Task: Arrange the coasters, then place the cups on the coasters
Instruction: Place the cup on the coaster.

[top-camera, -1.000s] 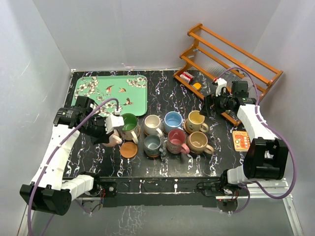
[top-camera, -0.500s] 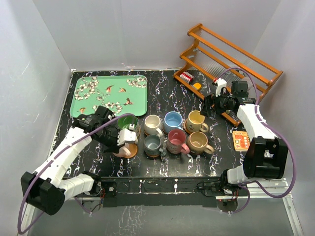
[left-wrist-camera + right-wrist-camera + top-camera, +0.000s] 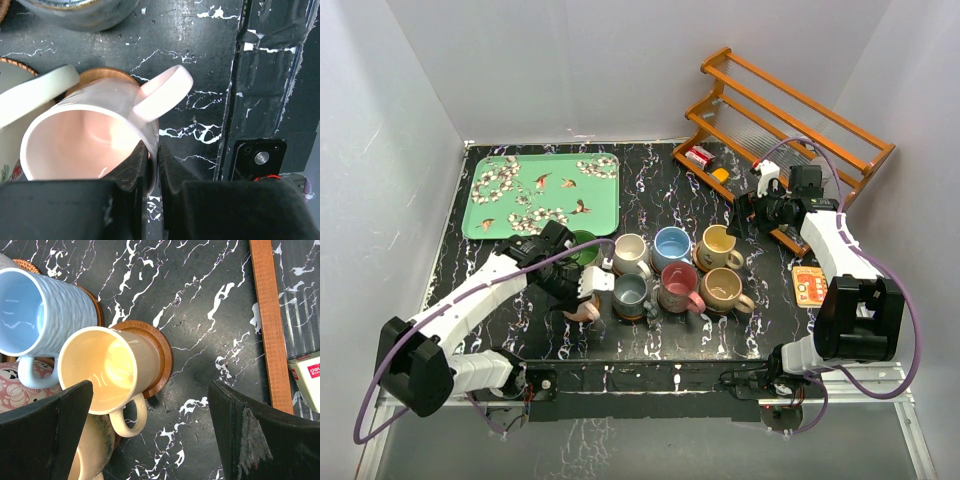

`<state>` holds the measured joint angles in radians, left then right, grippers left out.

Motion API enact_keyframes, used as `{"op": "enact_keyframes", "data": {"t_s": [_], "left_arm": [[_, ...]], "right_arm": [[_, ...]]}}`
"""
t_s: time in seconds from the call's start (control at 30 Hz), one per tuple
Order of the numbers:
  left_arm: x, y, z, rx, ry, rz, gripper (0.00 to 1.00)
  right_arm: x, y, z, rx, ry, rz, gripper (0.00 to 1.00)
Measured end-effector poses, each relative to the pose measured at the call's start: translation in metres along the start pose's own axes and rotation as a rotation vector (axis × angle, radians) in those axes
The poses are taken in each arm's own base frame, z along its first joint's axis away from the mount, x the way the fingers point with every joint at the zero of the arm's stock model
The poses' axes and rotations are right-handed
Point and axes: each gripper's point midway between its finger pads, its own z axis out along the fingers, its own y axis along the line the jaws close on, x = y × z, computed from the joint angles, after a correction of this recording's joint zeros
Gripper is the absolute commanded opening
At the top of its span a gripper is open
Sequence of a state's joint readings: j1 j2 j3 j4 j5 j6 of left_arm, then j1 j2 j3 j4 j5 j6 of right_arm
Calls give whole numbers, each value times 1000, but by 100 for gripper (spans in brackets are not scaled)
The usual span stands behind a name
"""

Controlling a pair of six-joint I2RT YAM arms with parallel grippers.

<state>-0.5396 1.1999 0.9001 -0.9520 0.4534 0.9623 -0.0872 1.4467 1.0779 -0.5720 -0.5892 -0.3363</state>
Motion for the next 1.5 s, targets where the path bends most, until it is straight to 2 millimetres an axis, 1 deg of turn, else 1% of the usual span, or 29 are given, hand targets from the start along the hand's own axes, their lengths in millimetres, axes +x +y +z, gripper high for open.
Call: {"op": "enact_keyframes", "data": {"t_s": [0.13,0.3,0.73,1.3,1.5], "left_arm": [[-4,3,6,0,2,5,0],[-1,4,12,-11,29,6,0],[0,5,16,-27,57,5,0],[3,-3,21,-31,90,-38,39],[1,-6,16,-44,83,-65,54]], "right_arm": [[0,0,0,0,1,-1,98],[0,0,0,-1,2,-1,98],[2,-1,2,-3,8,4,98],[3,-1,3,-5,11,6,98],[2,-1,3,-5,11,6,98]]}}
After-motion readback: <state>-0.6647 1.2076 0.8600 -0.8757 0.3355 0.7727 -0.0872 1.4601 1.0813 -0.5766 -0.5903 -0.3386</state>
